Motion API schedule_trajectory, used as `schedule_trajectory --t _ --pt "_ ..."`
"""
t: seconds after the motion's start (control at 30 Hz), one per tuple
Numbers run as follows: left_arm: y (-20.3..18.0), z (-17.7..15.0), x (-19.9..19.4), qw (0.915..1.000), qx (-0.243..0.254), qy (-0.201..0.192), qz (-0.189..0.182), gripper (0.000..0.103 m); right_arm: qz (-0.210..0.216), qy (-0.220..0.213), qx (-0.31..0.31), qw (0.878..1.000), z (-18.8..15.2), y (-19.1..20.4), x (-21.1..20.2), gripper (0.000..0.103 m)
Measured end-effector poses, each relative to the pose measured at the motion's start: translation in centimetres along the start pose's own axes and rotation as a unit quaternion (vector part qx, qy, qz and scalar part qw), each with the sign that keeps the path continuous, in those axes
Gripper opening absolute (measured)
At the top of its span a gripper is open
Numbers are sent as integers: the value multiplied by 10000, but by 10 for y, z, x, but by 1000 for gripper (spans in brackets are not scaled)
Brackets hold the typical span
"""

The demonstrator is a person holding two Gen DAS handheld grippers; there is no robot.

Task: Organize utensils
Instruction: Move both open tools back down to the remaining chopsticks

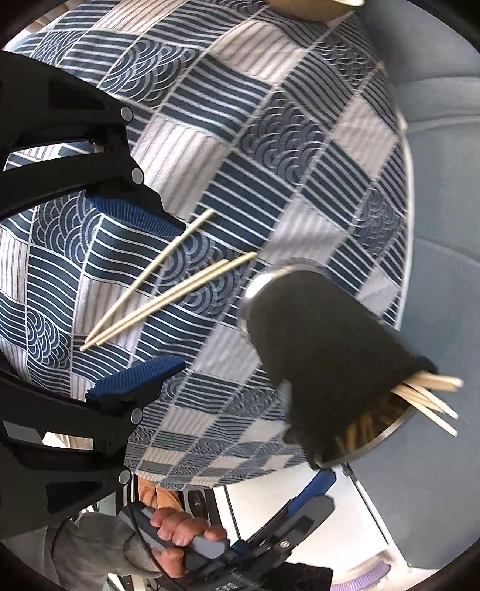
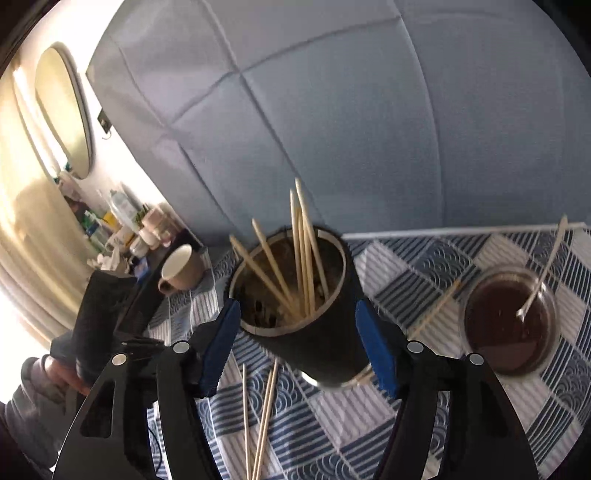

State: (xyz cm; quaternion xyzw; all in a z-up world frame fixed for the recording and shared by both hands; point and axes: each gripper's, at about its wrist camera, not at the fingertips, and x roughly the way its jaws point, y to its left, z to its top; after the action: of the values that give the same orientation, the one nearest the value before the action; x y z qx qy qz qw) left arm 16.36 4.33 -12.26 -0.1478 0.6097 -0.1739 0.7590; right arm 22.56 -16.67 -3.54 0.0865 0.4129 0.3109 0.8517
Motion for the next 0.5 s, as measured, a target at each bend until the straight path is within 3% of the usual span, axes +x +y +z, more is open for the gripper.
schedule_trajectory --t 0.3,0.5 --pt "10 -21 29 9977 -17 311 599 75 -156 629 60 9979 -53 9 21 61" --pt "10 -23 36 9940 -15 71 1088 86 -274 1058 -20 9940 -79 20 45 61"
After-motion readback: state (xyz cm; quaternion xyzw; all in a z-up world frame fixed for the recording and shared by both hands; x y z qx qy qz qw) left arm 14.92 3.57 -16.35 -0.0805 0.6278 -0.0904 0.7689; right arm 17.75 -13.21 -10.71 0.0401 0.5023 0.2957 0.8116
